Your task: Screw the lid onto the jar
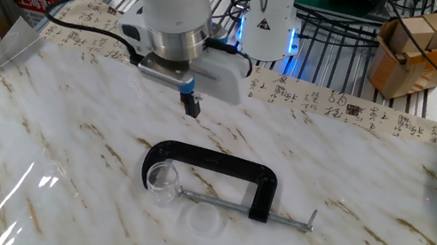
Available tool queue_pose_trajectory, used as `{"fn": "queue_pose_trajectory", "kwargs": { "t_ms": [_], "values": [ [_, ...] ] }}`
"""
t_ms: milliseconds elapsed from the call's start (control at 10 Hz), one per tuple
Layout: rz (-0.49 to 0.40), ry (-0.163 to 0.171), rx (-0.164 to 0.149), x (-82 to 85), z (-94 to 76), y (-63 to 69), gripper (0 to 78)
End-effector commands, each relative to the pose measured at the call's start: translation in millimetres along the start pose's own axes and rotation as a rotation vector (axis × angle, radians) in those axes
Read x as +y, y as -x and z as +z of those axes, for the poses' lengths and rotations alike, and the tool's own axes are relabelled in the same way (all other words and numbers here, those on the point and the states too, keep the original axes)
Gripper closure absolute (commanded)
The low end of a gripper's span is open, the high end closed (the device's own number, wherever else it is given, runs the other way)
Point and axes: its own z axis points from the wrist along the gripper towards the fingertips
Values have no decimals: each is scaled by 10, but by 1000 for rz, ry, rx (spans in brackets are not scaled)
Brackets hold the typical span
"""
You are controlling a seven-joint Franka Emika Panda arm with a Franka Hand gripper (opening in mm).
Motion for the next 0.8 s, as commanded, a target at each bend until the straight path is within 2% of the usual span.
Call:
{"fn": "queue_pose_trajectory", "kwargs": {
  "t_ms": [100, 200, 400, 800],
  "values": [
    [150, 46, 20, 0, -6, 7, 776],
    [150, 33, 19, 1, -11, 40, 776],
    [142, 34, 32, 26, -28, 144, 776],
    [181, 27, 45, 226, -25, 415, 776]
  ]
}}
